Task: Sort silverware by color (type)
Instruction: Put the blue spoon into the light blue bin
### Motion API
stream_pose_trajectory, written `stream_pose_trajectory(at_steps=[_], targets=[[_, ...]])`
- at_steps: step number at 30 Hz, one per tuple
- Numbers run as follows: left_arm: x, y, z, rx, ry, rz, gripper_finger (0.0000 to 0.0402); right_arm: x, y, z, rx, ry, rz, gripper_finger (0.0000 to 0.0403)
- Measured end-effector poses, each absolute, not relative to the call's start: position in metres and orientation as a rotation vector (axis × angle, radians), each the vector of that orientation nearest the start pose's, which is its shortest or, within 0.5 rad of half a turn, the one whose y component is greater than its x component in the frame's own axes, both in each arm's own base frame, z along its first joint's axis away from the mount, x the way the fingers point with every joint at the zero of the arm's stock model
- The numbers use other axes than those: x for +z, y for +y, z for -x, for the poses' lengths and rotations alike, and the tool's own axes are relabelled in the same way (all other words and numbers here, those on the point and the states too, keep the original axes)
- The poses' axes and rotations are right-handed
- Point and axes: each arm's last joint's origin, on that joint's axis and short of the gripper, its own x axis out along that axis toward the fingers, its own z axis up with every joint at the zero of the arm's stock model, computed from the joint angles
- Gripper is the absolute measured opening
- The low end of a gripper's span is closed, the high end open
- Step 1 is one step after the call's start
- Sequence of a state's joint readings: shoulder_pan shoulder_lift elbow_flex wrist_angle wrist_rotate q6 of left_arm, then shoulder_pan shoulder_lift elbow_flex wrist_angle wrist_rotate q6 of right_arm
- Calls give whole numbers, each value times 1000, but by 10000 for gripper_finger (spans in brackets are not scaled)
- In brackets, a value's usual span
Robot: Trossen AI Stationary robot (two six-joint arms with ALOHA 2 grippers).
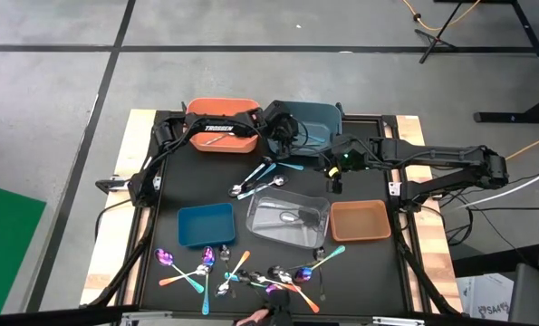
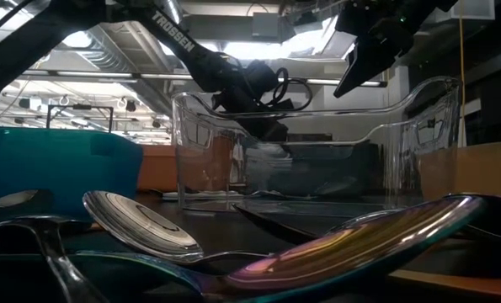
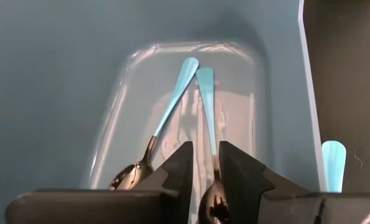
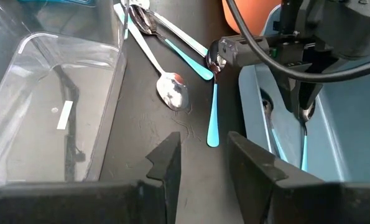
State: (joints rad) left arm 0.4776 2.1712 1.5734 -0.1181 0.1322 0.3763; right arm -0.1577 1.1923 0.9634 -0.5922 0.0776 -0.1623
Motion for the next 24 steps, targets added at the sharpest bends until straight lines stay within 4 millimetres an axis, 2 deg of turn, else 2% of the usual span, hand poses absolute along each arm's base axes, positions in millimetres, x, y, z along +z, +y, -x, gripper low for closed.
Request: stream_pose_trajectory(at_steps=[14,18,24], targets=[[173,206,-431,218,734,-137,73,281,-40,-237,-154,838,120,117],[189,202,-433,235,715,-97,73,281,-40,-237,-155,839,120,117],[225,191,-427,237,663,-81,73,281,-40,-237,-155,840,119,117]])
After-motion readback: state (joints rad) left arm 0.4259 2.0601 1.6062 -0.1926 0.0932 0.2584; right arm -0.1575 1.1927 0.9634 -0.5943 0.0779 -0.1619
